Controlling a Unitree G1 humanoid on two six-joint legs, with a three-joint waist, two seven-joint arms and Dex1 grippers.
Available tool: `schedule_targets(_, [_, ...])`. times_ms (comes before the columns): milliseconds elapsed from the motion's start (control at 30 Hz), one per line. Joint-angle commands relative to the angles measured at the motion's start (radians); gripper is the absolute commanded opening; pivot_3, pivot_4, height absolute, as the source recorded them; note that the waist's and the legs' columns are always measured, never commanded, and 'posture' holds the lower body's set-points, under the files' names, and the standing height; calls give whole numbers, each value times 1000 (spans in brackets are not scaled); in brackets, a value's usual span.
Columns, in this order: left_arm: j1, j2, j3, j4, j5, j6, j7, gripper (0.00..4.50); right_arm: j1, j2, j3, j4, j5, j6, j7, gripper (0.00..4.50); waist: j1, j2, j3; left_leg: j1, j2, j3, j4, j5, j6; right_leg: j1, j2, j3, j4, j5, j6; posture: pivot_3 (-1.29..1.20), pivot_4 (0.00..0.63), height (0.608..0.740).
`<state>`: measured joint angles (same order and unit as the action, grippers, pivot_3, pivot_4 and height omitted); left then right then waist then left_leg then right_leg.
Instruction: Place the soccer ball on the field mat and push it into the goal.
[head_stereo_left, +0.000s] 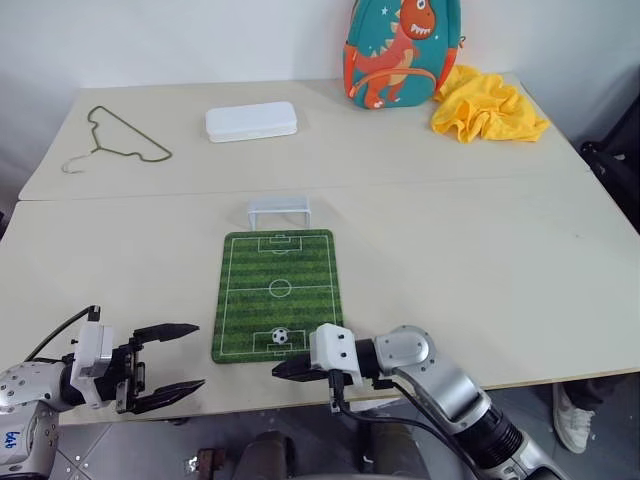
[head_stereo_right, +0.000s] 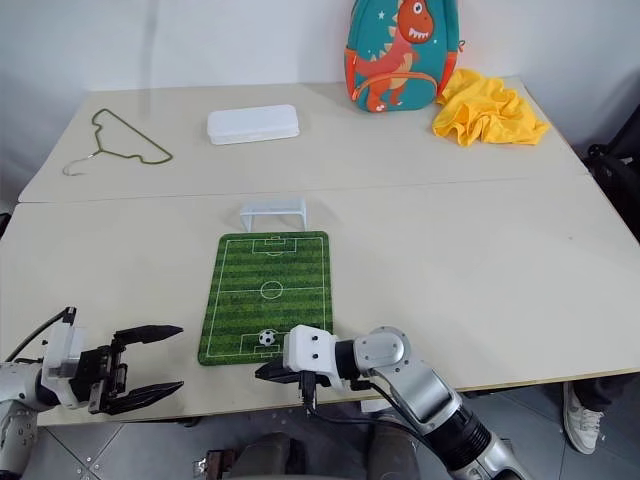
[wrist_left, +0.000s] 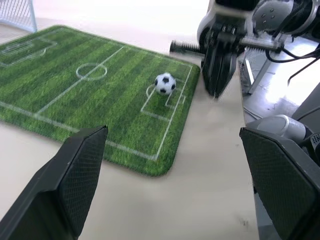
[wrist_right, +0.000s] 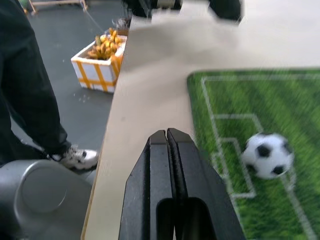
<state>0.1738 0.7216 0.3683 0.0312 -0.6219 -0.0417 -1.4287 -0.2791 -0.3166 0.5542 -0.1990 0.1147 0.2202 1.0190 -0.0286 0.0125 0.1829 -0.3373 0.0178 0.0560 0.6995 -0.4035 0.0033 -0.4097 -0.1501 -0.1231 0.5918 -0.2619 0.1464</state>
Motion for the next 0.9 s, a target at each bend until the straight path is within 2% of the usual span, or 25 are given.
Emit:
schedule_targets(33, [20,-3,20,-52,-21,11,17,4500,-15,28,17,-22,-1,15,-25,43,-1,0,0,0,0,0,0,0,0,0,0,0,0,0,0,0,150,740])
schedule_targets(267, [36,-18,23,-73,-16,18,56,4500,-92,70,-23,43,8,44,-68,43,-2,0,0,0,0,0,0,0,0,0,0,0,0,0,0,0,150,740])
schedule_targets(500, [13,-114,69,-101,-14,49,291,4500,-238,136,-142,217,-27,17,-206,43,-1,0,0,0,0,0,0,0,0,0,0,1,1,0,0,0,150,740])
schedule_targets(600, [-4,-164,95,-115,-30,67,406,4500,-272,132,-166,264,-55,-54,-235,43,-2,-1,0,0,0,0,0,0,0,0,0,0,1,0,0,0,150,740])
schedule_targets(800, [4,-205,77,-155,-15,69,461,4500,-208,112,-226,196,-18,-192,-236,43,-3,-1,0,0,0,0,-1,0,0,-1,0,0,0,0,0,0,150,740])
schedule_targets(900, [-7,-199,74,-145,-7,57,461,4500,-116,45,-277,121,35,-257,-179,43,1,-1,0,0,0,0,0,0,0,0,0,0,0,0,0,0,150,740])
